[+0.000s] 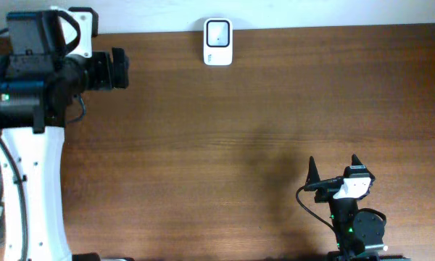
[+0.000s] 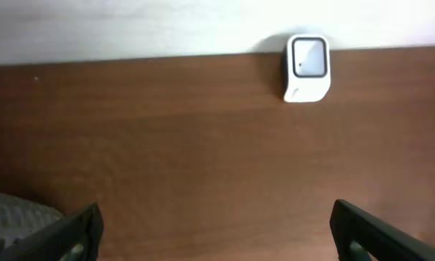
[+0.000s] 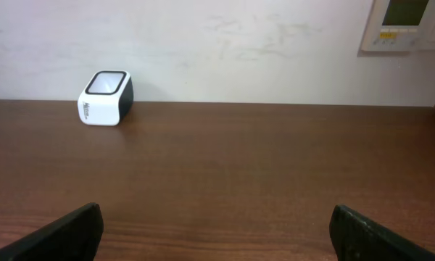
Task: Scan the item barcode
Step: 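Reach the left gripper into the gray basket and grasp the green tissue pack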
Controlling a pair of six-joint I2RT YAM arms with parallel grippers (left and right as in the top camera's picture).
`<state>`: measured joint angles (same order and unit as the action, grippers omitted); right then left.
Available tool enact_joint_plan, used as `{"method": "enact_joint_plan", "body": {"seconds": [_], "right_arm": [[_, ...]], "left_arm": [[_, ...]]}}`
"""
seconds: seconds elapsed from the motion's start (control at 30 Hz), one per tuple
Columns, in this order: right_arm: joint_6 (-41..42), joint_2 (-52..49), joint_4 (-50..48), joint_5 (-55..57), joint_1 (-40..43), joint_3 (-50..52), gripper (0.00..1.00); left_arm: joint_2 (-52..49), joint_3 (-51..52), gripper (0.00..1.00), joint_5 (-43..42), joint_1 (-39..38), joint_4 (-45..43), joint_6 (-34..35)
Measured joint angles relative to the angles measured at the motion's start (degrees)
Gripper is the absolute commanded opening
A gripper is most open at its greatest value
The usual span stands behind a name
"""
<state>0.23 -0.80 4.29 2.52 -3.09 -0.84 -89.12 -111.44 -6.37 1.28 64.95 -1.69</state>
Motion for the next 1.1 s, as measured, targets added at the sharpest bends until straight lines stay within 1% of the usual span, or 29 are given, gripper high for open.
{"method": "enact_joint_plan", "body": {"seconds": [0.03,0.07,0.13,0.17,0.2,0.23,0.33,0.43,0.53,0.57,0.63,0.67,0.7,0.73,0.77,0.8,0.93,1.03,1.1], "right_arm": [[0.0,0.0,-0.02,0.0,0.0,0.0,0.99],[-0.02,0.0,-0.02,0.0,0.0,0.02,0.99],[-0.04,0.02,-0.04,0.02,0.0,0.02,0.98],[-0.02,0.0,0.0,0.0,0.0,0.0,0.99],[0.0,0.0,-0.02,0.02,0.0,0.0,0.99],[0.0,0.0,0.0,0.02,0.0,0.02,0.99],[-0.02,0.0,-0.02,0.02,0.0,0.0,0.99],[0.02,0.0,0.0,0.02,0.0,0.02,0.99],[0.0,0.0,-0.02,0.0,0.0,0.02,0.99],[-0.02,0.0,-0.02,0.02,0.0,0.0,0.99],[-0.04,0.0,-0.02,0.02,0.0,0.0,0.99],[-0.02,0.0,-0.02,0.02,0.0,0.0,0.99],[-0.02,0.02,-0.02,0.02,0.0,0.02,0.99],[-0.02,0.02,-0.02,0.02,0.0,0.02,0.99],[-0.04,0.0,-0.02,0.02,0.0,0.0,0.99],[-0.02,0.0,-0.02,0.02,0.0,0.0,0.99],[-0.02,0.0,-0.02,0.0,0.0,0.0,0.99],[-0.02,0.0,0.0,0.02,0.0,0.0,0.99],[-0.02,0.0,0.0,0.02,0.0,0.02,0.99]], "left_arm": [[-0.39,-0.02,1.0,1.16,0.76,-0.37,2.25],[-0.61,-1.64,0.99,5.29,7.67,-0.9,8.79],[-0.61,-4.52,0.99,6.32,13.92,-0.94,13.88],[-0.68,-6.12,0.99,7.48,20.0,-1.49,16.15],[-0.55,-6.88,1.0,10.64,25.4,-1.36,17.79],[-0.55,-6.97,0.96,14.25,28.46,0.02,18.67],[-3.19,-7.08,0.92,21.4,35.41,6.14,21.29],[-9.27,-7.23,0.89,23.32,38.03,11.78,24.09],[-15.1,-5.11,0.84,23.85,38.4,13.55,24.94],[-15.8,-2.25,0.8,24.44,38.45,12.41,25.51],[-15.98,3.19,0.7,25.14,39.6,8.68,25.99],[-16.2,6.75,0.6,25.11,40.57,6.12,25.81],[-16.35,10.45,0.42,24.72,41.29,2.43,24.79],[-16.5,13.53,0.38,24.33,41.4,-0.11,24.02],[-16.96,16.68,0.39,24.06,41.38,-2.45,23.08],[-17.68,17.49,0.39,23.91,41.4,-3.69,22.53],[-22.08,18.16,0.38,23.76,41.51,-5.9,22.21],[-24.7,18.21,0.38,22.93,41.66,-8.02,19.98],[-25.09,18.23,0.47,22.38,41.66,-9.27,19.21]]}}
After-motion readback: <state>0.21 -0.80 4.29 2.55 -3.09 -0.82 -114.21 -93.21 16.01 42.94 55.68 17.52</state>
